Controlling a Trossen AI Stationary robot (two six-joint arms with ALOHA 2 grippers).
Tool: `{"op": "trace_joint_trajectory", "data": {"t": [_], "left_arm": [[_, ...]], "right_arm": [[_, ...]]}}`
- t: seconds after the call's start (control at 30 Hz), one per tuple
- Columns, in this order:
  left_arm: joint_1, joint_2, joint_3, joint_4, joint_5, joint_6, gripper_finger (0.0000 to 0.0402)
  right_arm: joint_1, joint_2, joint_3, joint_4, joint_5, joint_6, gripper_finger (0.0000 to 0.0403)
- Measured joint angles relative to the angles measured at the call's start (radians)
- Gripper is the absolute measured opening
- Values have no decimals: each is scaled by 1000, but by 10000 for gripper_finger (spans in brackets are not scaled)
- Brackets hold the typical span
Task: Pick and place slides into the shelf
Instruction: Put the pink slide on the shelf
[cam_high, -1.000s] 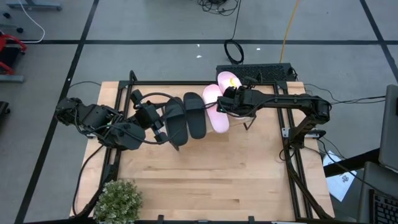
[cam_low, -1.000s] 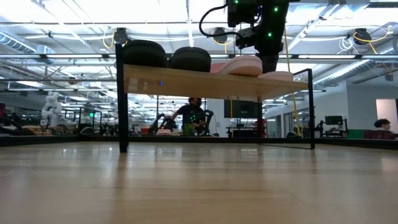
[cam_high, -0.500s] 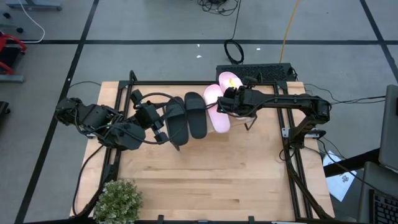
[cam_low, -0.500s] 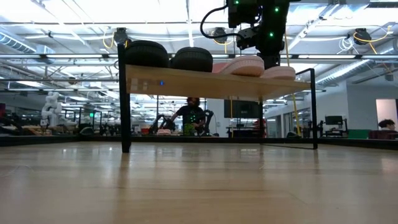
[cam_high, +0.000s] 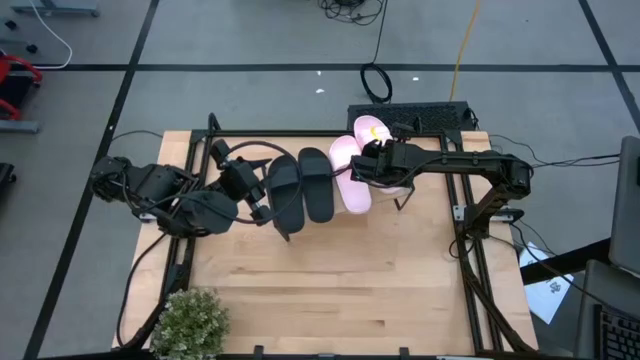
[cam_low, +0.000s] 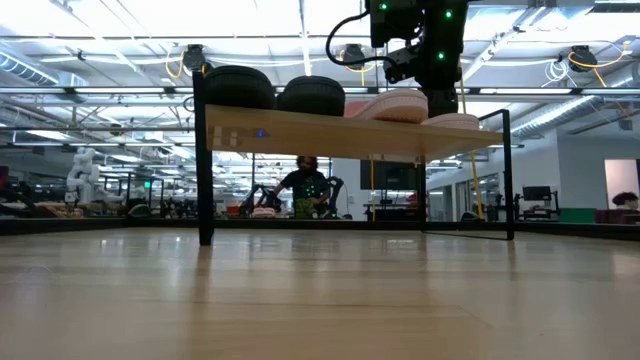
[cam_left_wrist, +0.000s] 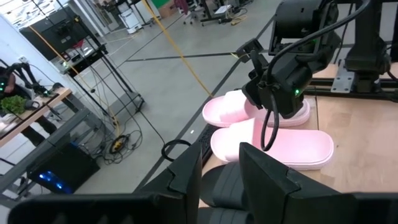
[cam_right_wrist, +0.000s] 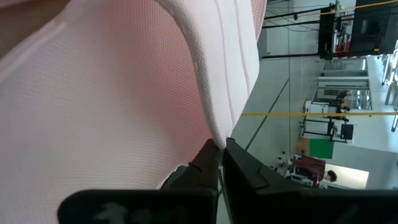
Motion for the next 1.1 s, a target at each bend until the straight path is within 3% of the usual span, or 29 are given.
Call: {"op": "trace_joint_trajectory", "data": {"t": [0.27,0.8,1.1], "left_arm": [[2,0,0,0,0,-1,113],[2,0,0,0,2,-3,113],[2,0,0,0,3,-6,113]], "right_arm": [[17,0,0,-2,-6,-20,30],[72,-26,-1,11,-11,-43,161],[91,-36,-1,91,-10,-201,195]]}}
